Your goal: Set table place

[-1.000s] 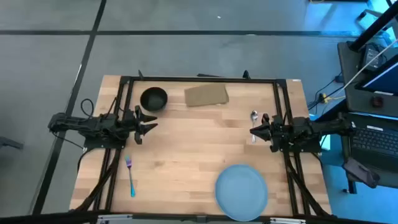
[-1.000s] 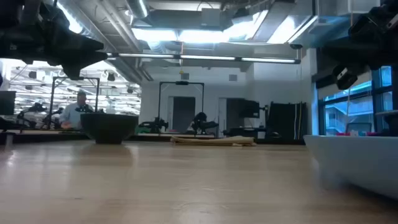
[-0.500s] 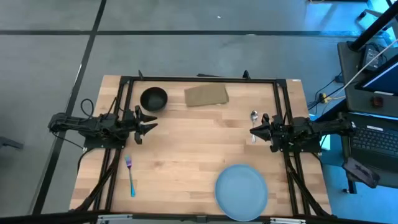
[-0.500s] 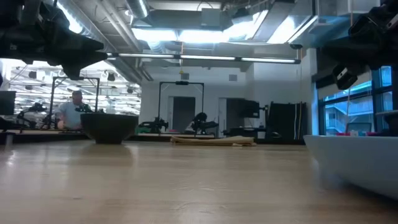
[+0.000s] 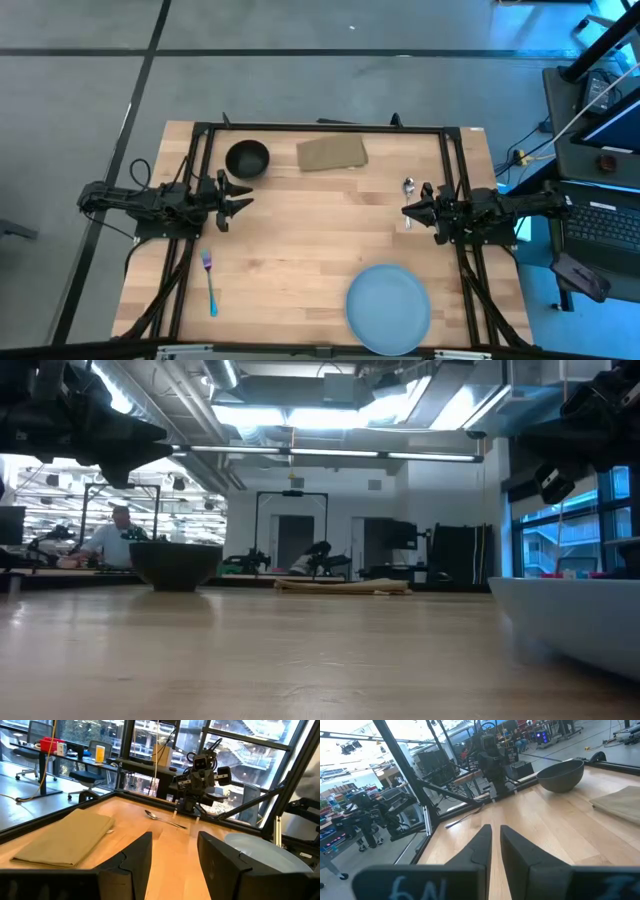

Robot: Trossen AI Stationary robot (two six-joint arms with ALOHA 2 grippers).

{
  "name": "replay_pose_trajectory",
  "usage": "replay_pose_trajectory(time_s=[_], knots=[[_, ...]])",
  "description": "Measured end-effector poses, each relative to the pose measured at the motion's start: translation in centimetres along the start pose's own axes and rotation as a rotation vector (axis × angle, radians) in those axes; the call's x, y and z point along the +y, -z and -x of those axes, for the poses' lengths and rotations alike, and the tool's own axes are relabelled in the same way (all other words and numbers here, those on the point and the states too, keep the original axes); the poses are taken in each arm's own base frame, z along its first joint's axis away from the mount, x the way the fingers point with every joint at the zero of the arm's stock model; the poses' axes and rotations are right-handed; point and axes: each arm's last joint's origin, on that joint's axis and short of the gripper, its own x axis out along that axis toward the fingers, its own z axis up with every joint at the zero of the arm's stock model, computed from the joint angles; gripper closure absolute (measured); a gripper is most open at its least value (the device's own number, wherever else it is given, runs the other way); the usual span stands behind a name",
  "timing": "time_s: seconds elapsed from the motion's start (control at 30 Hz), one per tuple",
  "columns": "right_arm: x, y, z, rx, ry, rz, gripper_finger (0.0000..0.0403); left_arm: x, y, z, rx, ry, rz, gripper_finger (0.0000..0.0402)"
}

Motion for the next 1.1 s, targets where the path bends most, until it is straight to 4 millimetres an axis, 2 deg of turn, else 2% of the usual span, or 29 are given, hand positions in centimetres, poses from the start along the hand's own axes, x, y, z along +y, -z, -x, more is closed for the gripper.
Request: replay_pose_trajectory(time_s=[0.53, 0.63, 0.73, 0.9, 1.1], knots=[[0.0, 0.0, 0.0, -0.003, -0.001, 0.003, 0.0360, 0.0, 0.0, 0.0, 0.001, 0.000, 0.000, 0.0250], [0.0, -0.4, 0.0, -0.053, 0.026, -0.008, 0.0360, 0.0, 0.0, 0.0, 0.000, 0.000, 0.000, 0.0250], [0.2, -1.0, 0.1, -0.128, 0.026, -0.116, 0.0360, 0.0, 0.0, 0.0, 0.000, 0.000, 0.000, 0.0250], [0.6, -2.1, 0.3, -0.238, -0.066, -0.466, 0.0360, 0.0, 0.0, 0.0, 0.001, 0.000, 0.000, 0.0250], [1.0, -2.7, 0.5, -0.271, -0.159, -0.623, 0.0360, 0.0, -0.1, 0.0, -0.008, -0.011, 0.001, 0.0250]])
